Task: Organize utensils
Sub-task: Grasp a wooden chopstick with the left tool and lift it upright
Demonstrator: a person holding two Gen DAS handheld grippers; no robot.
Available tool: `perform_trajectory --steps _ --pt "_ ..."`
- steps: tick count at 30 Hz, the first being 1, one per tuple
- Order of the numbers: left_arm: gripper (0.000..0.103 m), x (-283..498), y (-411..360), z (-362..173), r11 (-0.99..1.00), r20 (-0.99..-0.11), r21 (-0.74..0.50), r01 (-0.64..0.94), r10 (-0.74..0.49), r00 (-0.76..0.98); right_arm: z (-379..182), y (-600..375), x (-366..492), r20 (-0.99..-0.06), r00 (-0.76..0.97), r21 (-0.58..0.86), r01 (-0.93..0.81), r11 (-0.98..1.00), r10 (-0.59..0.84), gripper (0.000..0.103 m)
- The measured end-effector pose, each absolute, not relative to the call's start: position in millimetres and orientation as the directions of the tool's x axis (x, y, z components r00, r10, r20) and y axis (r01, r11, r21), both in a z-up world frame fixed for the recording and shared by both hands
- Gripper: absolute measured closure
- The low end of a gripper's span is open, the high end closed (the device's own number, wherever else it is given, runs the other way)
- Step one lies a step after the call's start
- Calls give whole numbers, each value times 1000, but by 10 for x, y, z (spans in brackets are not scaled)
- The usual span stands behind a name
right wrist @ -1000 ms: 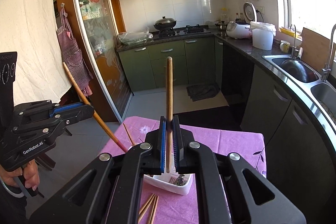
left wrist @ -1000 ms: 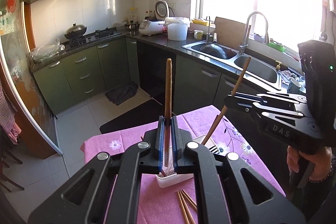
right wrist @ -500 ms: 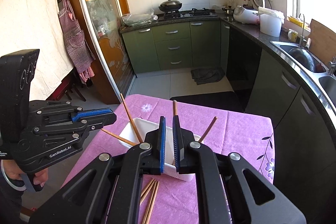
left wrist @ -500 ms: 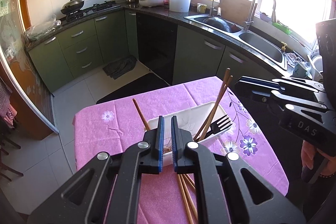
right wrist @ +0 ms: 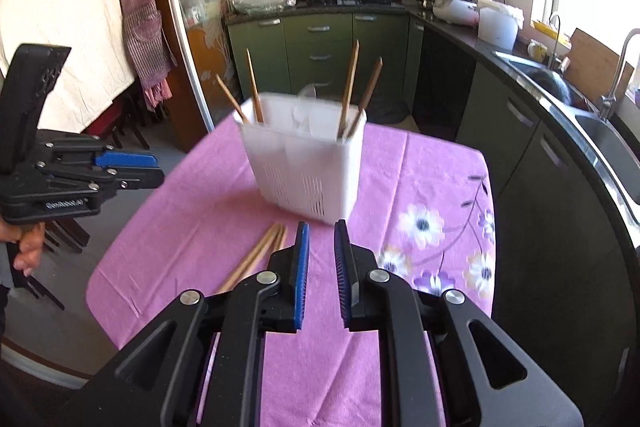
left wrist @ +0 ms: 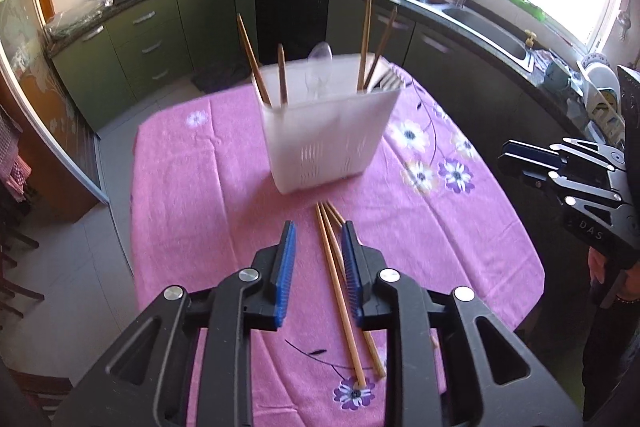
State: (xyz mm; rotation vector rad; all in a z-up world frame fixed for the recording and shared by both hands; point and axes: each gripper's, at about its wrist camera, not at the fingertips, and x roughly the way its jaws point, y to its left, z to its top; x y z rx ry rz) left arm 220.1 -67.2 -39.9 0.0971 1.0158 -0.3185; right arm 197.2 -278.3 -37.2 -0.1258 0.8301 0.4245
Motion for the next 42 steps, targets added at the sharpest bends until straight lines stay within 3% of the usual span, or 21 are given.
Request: perform_trajectory --steps 5,9,12,42 --pt "81 2225 -777 -969 951 -898 -86 298 -203 390 -1119 -2820 1896 -824 498 59 -399 915 270 87" --pt "81 2326 -840 -1298 956 -925 -90 278 -184 333 -1346 -2832 1908 -841 470 72 -393 917 268 86" --pt "83 2401 -879 -1458 959 -939 -101 265 -181 294 -1412 -2860 1938 -845 461 83 -391 917 273 81" --pt "90 2817 -1289 -1890 966 -978 -10 257 -63 199 -1601 -3001 2036 -857 406 155 -383 911 317 81"
